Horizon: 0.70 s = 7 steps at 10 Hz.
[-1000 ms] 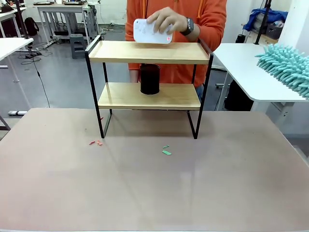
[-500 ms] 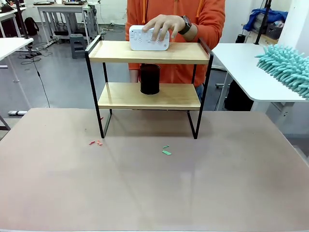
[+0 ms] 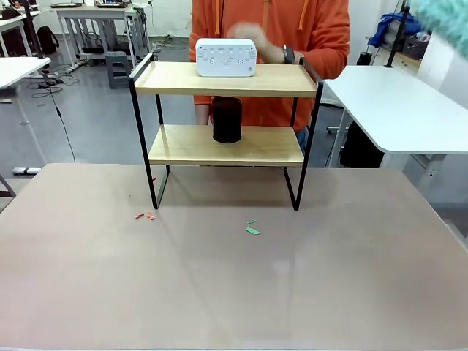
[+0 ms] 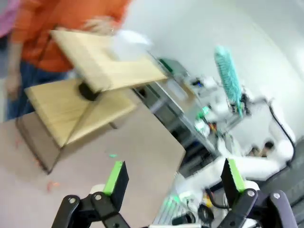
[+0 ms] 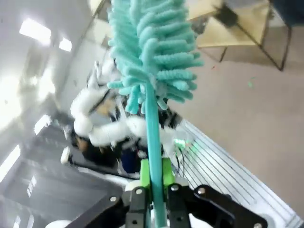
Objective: Clean the shelf.
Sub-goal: Hand the Duster back to the human.
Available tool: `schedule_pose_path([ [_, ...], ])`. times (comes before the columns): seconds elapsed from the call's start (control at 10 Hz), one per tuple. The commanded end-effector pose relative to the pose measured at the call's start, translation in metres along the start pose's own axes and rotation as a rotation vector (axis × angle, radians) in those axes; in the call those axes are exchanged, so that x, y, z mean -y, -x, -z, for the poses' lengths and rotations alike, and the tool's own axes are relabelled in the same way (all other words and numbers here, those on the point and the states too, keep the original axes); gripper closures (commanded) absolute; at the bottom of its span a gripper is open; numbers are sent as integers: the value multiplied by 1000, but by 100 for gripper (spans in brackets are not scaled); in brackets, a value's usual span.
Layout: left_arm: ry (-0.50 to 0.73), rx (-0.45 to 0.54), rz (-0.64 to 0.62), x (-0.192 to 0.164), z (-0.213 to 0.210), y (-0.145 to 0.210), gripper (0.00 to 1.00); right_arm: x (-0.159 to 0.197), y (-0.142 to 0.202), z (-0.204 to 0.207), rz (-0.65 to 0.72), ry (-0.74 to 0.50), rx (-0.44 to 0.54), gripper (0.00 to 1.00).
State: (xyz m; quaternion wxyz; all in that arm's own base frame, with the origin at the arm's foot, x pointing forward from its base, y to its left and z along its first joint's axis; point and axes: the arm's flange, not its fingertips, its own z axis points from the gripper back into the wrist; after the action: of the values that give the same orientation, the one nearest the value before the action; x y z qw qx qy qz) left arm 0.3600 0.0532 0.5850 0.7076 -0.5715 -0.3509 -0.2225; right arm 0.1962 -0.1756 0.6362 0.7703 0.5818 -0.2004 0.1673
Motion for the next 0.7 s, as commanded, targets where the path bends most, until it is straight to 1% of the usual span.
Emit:
schedule_pose_path([
  [0.0,122,-114,122,4,45,-20,0,-35,-12,51,-260,-45,-261,88],
  [0.1,177,-193,125,10,77,-18,0,-42,-4,84,-303,-19,-431,88],
  [0.2,212,-230,127,14,110,-14,0,-39,6,112,-310,47,-602,88],
  [0.3,272,-310,101,16,126,-8,0,-28,13,128,-296,119,-705,88],
  [0.4,176,-230,114,32,104,-19,0,-14,15,114,-248,203,-660,88],
  [0.5,176,-230,114,32,104,-19,0,-54,6,130,-234,45,-604,88],
  [0.6,176,-230,114,32,104,-19,0,-38,12,138,-224,117,-689,88],
])
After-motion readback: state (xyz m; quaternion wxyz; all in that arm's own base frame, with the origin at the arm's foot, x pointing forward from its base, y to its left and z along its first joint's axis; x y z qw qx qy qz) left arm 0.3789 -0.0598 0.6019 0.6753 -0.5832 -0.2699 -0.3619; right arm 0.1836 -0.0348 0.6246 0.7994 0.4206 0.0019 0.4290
